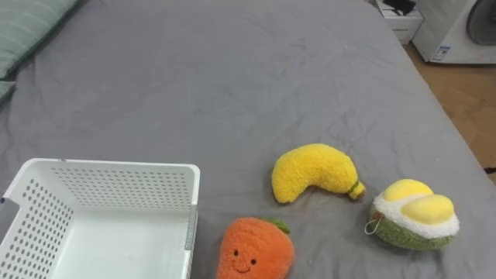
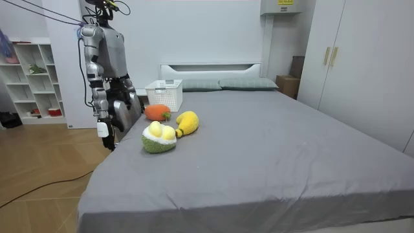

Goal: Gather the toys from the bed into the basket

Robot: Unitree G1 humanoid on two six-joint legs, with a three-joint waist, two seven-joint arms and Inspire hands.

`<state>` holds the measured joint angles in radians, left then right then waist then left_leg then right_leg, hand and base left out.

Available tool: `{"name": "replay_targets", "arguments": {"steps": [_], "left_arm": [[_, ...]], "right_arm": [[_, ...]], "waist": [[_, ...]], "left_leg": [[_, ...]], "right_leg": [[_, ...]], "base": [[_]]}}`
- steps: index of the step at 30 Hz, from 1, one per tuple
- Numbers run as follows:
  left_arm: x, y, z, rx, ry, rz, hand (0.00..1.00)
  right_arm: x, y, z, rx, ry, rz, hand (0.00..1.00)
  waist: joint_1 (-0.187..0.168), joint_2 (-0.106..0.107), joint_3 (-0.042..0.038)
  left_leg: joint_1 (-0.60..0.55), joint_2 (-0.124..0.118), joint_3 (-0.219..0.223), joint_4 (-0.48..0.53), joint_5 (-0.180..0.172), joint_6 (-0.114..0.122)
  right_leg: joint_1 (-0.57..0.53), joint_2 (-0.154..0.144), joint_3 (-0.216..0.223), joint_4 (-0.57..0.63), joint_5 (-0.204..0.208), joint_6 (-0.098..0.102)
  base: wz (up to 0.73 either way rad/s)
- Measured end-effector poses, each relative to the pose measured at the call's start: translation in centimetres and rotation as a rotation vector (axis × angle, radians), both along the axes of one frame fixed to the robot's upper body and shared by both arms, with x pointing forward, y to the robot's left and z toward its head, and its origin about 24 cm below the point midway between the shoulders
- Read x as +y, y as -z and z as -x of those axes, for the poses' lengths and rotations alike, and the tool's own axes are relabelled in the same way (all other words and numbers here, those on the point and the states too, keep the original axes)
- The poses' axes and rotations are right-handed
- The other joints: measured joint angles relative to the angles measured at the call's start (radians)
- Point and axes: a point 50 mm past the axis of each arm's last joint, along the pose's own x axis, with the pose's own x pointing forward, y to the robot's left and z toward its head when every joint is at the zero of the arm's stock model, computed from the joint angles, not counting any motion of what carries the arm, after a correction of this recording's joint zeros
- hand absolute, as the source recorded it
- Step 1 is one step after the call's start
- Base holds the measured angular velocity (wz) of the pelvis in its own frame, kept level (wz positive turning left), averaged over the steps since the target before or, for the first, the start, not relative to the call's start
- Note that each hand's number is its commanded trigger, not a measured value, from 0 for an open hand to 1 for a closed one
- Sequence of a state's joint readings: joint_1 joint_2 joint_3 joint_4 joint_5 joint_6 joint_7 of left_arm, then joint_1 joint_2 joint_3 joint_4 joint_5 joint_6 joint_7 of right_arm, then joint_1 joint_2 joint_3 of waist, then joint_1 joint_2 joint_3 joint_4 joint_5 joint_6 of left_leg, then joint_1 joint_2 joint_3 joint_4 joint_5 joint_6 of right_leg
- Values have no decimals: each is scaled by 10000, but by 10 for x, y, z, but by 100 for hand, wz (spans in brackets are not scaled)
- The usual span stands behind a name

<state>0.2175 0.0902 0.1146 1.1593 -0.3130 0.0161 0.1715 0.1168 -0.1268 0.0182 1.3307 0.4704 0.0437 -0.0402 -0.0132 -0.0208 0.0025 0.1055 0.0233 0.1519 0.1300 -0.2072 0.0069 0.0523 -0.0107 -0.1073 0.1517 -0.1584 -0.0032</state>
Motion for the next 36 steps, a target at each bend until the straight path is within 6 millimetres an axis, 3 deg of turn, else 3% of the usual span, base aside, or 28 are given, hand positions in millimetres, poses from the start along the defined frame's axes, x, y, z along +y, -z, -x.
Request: {"name": "replay_targets", "arguments": {"steps": [22,28,33,36], "left_arm": [[0,0,1,-63,-39,299,0],[3,0,8,-3,-563,232,0],[12,-3,21,134,-1375,-57,0],[15,-3,20,87,-1355,-130,0]], "right_arm": [[0,0,9,50,829,-108,0],[1,0,21,125,2557,-231,0],[-12,-3,30,123,4348,457,0],[-24,-6,24,-69,4761,1020,0]], "waist": [[-69,34,-1],[-101,-32,-18],[-189,-118,-10],[-323,-186,-21]], "left_leg": [[100,0,13,14,-1,0],[128,-4,24,10,0,1],[211,-2,33,1,-1,1],[208,-4,37,13,0,2]], "right_leg": [[160,-3,-9,0,1,1],[177,-12,-14,-8,1,1],[207,-16,-21,11,0,2],[170,-19,-18,41,0,2]], "base": [[0],[0],[0],[0]]}}
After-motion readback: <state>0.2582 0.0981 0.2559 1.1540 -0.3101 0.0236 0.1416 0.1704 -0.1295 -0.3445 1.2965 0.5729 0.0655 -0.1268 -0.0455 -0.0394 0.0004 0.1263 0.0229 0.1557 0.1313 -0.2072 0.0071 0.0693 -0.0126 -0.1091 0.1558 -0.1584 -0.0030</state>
